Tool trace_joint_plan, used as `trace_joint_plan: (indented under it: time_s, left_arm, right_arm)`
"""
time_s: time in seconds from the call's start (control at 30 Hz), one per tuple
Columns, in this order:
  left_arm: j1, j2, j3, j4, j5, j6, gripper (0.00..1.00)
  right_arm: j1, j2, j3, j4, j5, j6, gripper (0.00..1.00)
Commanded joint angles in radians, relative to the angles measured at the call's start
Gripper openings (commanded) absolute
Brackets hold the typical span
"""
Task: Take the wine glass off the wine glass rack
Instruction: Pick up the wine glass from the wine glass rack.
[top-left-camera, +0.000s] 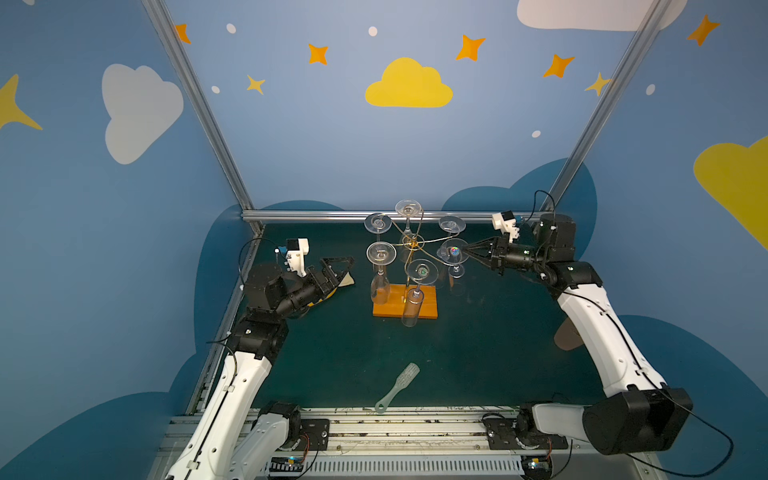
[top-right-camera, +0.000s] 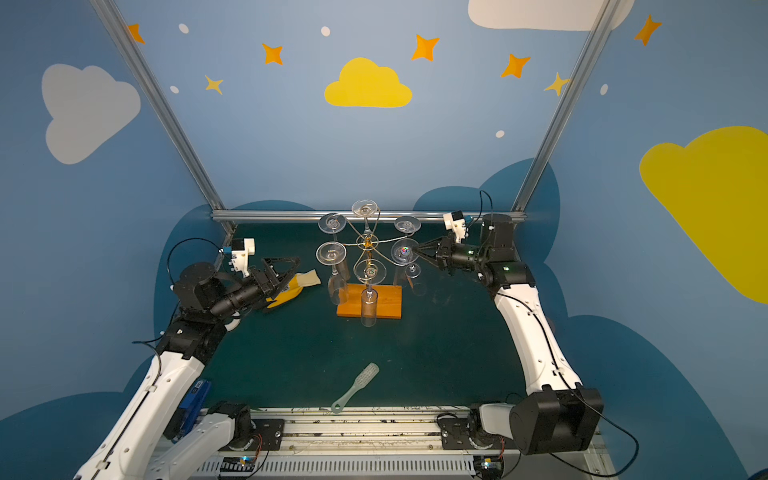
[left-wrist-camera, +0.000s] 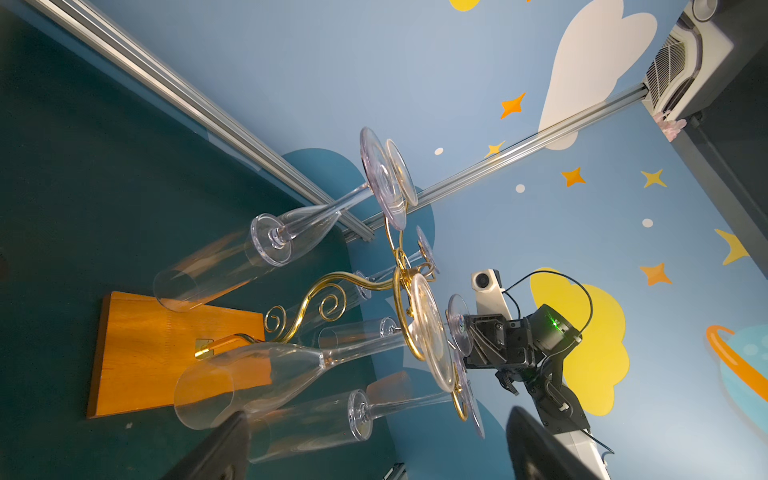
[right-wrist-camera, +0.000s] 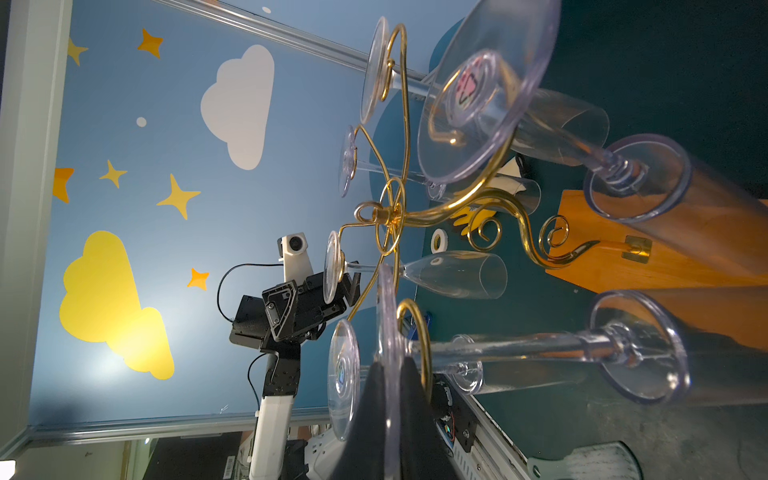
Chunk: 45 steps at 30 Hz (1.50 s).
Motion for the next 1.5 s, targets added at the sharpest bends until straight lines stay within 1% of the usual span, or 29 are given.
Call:
trace_joint_plan:
  time_s: [0.0,0.2,0.6,0.97,1.17,1.47]
  left_arm:
    - [-0.002,-0.019,-0.009,0.001,-0.007,-0.001,0.95]
    - [-0.002,-0.028,-0.008,0.014,-0.007,-0.018,0.95]
    - [-0.002,-0.052,-0.014,0.007,-0.017,-0.014,0.96]
    - [-0.003,-0.062,-0.016,0.001,-0.021,-0.010,0.96]
    - [-0.002,-0.082,-0.023,-0.013,-0.027,-0.006,0.97]
    - [0.001,-0.095,-0.028,-0.031,-0.034,0.010,0.97]
  right_arm:
    - [-0.001,-0.008,-0.017,0.012,-0.013,0.040,0.00]
    - [-0.002,-0.027,-0.020,0.059,-0.014,0.129,0.00]
    - [0.006,-0.072,-0.025,0.108,-0.006,0.258,0.00]
    - [0.020,-0.119,-0.044,0.116,0.017,0.305,0.00]
    - [0.051,-0.126,-0.027,0.124,0.047,0.329,0.00]
    - [0.120,-0.063,0.000,0.215,0.099,0.413,0.00]
